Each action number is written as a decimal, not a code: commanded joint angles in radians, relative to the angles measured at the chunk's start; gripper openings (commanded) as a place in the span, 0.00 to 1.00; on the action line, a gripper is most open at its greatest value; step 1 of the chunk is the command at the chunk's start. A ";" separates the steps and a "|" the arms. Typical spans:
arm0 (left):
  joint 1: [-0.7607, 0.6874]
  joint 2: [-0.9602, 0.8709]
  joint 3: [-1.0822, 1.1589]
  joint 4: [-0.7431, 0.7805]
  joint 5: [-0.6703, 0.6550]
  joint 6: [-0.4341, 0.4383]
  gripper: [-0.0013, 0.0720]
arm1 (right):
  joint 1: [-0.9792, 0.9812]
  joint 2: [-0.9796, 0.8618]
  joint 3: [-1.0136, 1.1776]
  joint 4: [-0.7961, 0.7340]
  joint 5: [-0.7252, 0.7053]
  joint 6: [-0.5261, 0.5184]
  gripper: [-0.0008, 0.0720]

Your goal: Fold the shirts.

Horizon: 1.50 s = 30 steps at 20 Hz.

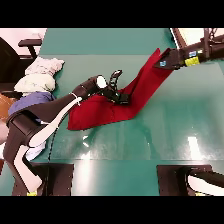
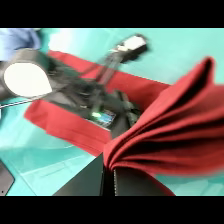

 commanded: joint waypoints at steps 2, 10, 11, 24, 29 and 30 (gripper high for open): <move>0.049 0.051 0.009 0.043 -0.064 -0.001 0.05 | 0.100 0.002 0.039 0.002 -0.069 0.006 0.03; 0.441 0.484 0.008 0.264 -0.137 0.003 0.05 | 0.416 -0.199 0.039 0.263 -0.258 -0.087 0.04; 0.485 0.538 0.008 0.300 -0.138 0.003 0.05 | 0.476 -0.242 0.039 0.270 -0.313 -0.103 0.04; 0.656 0.695 0.010 0.369 -0.294 0.029 0.05 | 0.298 -0.254 -0.199 -0.097 -0.223 -0.010 0.63; 0.656 0.694 0.010 0.352 -0.290 0.029 0.05 | 0.052 -0.256 -0.431 -0.003 -0.233 0.006 0.92; 0.656 0.694 0.009 0.344 -0.284 0.029 0.05 | 0.037 -0.281 -0.440 0.021 -0.232 0.005 0.92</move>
